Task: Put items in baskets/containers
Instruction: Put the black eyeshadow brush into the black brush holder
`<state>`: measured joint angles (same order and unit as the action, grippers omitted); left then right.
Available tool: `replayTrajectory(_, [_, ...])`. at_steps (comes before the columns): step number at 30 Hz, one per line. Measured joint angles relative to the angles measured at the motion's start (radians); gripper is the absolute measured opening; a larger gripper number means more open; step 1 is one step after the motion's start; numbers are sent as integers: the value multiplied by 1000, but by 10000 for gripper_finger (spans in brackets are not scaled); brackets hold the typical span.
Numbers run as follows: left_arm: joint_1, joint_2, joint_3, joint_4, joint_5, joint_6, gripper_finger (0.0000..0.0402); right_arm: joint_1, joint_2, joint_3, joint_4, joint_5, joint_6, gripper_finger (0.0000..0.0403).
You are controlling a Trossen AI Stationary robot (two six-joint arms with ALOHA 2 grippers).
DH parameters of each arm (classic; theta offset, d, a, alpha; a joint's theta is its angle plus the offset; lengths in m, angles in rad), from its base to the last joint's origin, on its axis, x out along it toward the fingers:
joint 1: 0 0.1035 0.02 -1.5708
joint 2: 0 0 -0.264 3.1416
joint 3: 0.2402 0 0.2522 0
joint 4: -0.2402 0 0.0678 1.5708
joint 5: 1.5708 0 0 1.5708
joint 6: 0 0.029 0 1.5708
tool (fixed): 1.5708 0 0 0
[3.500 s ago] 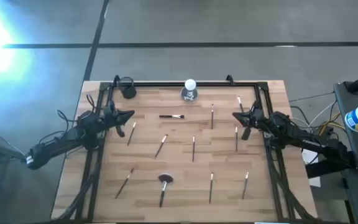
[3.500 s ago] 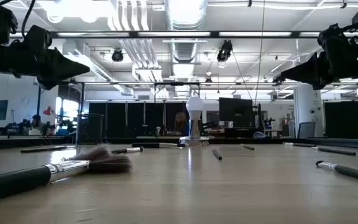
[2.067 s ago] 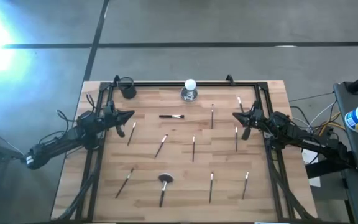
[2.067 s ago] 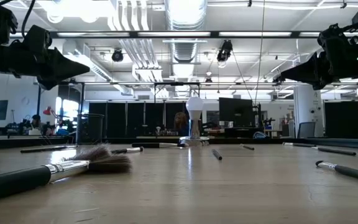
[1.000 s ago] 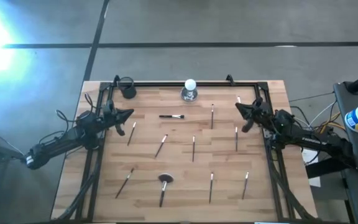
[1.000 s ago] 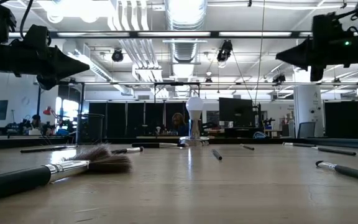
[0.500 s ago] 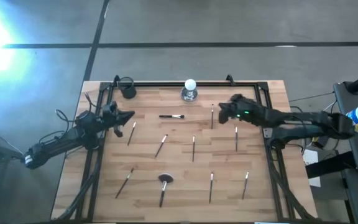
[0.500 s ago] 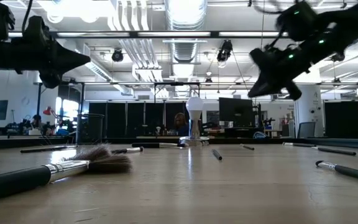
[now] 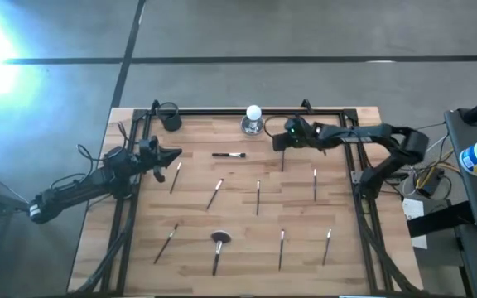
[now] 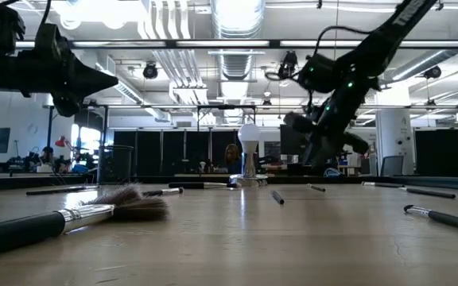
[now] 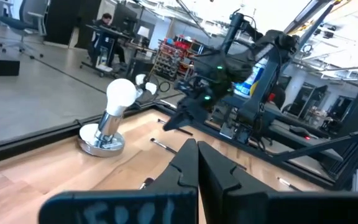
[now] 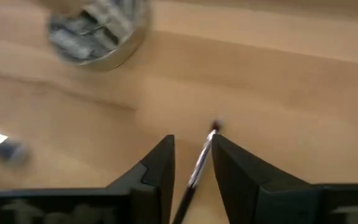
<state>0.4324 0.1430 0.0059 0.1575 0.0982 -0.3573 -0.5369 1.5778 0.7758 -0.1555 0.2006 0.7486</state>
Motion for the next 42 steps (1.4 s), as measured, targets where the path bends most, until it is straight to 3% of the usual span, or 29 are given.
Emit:
replayTrajectory(6, [0,22,0,-1,8,-12,0,-45,124,76,-75,-20,-15,111])
replayTrajectory(14, [0,51,0,-2,13,-13,0,-42,202,124,-80,-43,-30,81])
replayTrajectory(22, [0,81,0,-23,11,-14,0,-38,214,124,-62,-30,-101,14])
replayTrajectory(28, [-1,112,0,6,9,-130,0,-29,145,104,-47,-54,-210,10])
replayTrajectory(36, [-45,167,0,171,35,-193,9,44,-59,-68,312,-90,-311,9])
replayTrajectory(39, [-87,216,0,249,21,-199,37,93,-96,-147,548,-132,-340,9])
replayTrajectory(42, [-134,283,0,323,-66,-200,74,146,-102,-193,803,-174,-363,9])
